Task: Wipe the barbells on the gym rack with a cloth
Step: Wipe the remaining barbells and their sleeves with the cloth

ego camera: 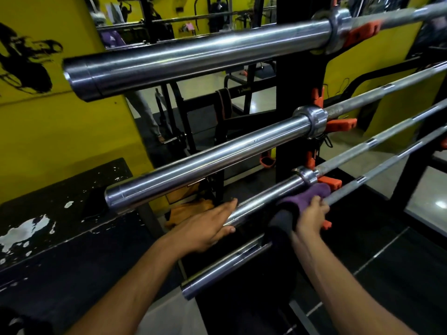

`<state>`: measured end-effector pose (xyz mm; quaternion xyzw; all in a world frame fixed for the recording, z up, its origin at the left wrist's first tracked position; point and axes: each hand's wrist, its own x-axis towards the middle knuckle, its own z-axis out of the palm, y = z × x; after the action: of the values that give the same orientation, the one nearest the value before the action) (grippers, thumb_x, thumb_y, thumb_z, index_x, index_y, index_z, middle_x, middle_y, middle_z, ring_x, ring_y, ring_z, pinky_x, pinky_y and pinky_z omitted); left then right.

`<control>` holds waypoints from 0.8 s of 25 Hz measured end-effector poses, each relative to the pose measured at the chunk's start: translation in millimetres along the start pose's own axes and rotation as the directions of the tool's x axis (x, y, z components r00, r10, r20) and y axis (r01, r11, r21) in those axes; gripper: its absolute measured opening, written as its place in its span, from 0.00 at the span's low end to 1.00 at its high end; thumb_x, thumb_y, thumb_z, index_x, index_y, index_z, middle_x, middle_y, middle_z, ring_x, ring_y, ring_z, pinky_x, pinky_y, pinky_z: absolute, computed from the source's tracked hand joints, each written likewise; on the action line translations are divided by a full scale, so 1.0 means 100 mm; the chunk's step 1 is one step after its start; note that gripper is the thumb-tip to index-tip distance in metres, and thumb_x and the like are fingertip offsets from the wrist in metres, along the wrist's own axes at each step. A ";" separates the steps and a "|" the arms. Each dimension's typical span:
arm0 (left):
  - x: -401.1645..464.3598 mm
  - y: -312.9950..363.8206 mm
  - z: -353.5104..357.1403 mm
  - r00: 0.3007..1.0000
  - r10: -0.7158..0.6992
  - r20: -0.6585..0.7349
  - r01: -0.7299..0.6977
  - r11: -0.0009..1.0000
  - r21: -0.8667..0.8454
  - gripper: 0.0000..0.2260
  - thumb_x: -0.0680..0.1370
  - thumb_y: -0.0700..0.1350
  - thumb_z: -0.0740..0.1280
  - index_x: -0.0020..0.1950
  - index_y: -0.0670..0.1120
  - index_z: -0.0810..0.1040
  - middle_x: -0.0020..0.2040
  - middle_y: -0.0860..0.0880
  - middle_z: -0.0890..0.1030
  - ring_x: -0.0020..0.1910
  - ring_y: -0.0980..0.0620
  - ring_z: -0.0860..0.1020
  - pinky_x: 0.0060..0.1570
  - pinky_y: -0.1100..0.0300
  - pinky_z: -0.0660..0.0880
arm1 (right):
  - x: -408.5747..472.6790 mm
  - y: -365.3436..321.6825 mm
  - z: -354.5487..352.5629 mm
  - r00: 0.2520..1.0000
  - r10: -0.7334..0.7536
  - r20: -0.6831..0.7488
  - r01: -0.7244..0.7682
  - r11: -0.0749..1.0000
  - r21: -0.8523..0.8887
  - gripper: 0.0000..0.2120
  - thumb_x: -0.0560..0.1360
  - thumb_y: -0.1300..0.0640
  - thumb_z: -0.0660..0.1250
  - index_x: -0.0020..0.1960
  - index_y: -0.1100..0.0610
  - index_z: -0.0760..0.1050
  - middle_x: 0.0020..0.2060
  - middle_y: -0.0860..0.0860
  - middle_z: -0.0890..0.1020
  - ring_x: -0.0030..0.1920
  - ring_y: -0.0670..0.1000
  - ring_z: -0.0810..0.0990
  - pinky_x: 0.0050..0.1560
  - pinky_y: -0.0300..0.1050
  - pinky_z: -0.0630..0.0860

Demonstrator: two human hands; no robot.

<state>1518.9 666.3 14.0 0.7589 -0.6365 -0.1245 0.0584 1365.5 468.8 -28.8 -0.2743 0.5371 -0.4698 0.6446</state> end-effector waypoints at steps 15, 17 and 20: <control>0.02 -0.06 0.02 0.998 0.058 -0.002 -0.058 0.995 -0.079 0.31 0.85 0.56 0.55 0.82 0.51 0.42 0.83 0.52 0.48 0.80 0.54 0.53 0.75 0.65 0.50 | -0.67 0.07 0.30 0.938 0.315 0.145 -0.336 0.929 0.153 0.24 0.84 0.41 0.52 0.66 0.59 0.72 0.43 0.54 0.76 0.44 0.55 0.76 0.40 0.44 0.73; 0.04 -0.07 0.00 0.997 0.070 -0.011 -0.071 0.990 -0.123 0.31 0.85 0.55 0.55 0.83 0.49 0.43 0.83 0.52 0.47 0.79 0.58 0.50 0.68 0.75 0.44 | -0.65 0.33 0.14 0.947 0.249 0.204 -0.259 0.966 0.026 0.26 0.85 0.44 0.52 0.74 0.61 0.66 0.52 0.54 0.79 0.46 0.49 0.76 0.41 0.40 0.72; 0.02 -0.09 -0.12 0.989 0.088 0.115 -0.040 0.928 -0.371 0.29 0.86 0.54 0.54 0.82 0.51 0.43 0.79 0.60 0.46 0.73 0.70 0.46 0.60 0.86 0.42 | -0.38 0.47 -0.10 0.976 0.100 0.195 -0.086 0.993 -0.079 0.23 0.84 0.45 0.57 0.69 0.61 0.71 0.59 0.57 0.77 0.51 0.49 0.75 0.38 0.31 0.71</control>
<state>1531.3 664.8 23.3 0.7037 -0.6287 -0.2885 0.1623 1371.0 523.7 -55.9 -0.3167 0.4984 -0.3902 0.7064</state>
